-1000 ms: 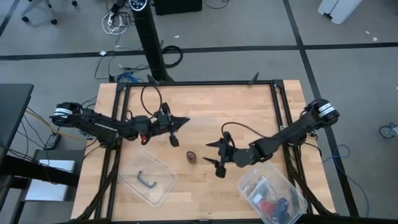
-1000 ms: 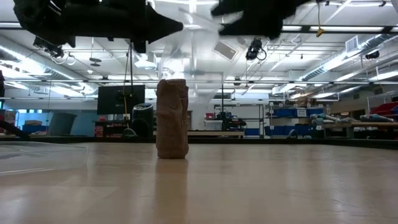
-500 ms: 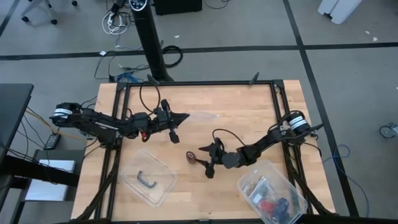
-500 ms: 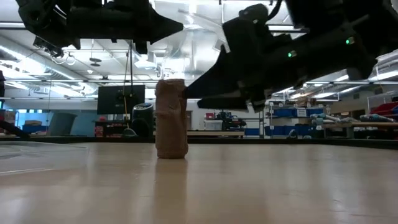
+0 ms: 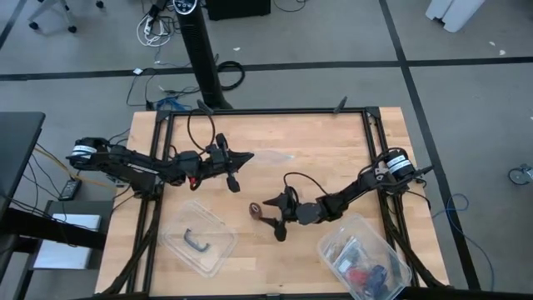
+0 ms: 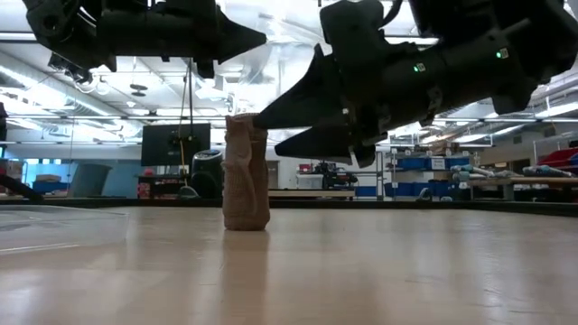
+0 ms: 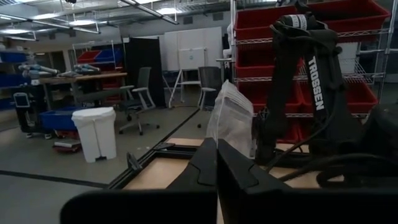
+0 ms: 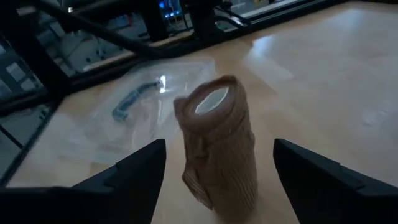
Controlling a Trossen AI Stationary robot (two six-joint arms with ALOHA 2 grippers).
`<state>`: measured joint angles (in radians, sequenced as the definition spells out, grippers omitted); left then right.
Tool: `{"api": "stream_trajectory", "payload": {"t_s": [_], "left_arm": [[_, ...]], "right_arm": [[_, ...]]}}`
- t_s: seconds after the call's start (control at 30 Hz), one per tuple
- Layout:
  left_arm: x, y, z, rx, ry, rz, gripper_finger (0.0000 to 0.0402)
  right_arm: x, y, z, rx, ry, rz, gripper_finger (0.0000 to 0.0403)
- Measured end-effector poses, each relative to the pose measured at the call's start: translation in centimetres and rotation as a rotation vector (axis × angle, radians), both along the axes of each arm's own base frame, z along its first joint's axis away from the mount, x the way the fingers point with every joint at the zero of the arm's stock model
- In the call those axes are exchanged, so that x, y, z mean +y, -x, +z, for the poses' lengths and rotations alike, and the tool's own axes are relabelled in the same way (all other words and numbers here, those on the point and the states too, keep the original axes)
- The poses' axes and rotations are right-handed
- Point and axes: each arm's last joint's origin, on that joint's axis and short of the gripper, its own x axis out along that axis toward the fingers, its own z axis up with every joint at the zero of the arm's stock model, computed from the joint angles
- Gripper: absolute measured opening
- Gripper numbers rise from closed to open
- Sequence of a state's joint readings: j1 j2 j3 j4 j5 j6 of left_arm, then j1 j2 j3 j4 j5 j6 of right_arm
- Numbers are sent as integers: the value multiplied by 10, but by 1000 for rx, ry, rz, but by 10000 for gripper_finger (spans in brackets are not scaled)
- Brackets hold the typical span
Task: Roll bandage
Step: Put the rolled brown bandage into the transparent zip bag
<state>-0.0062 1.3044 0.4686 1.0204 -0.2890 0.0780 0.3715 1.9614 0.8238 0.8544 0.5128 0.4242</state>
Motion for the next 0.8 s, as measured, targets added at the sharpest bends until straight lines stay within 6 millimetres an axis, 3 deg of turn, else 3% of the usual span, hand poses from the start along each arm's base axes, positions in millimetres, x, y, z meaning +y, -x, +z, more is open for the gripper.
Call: {"api": "stream_trajectory", "payload": {"t_s": [0.4, 0.8], "left_arm": [[0, 0, 1, -6, 1, -3, 0], [0, 0, 1, -6, 1, -3, 0]], "right_arm": [[5, -14, 12, 19, -2, -8, 297], [1, -19, 0, 53, -50, -55, 292]]}}
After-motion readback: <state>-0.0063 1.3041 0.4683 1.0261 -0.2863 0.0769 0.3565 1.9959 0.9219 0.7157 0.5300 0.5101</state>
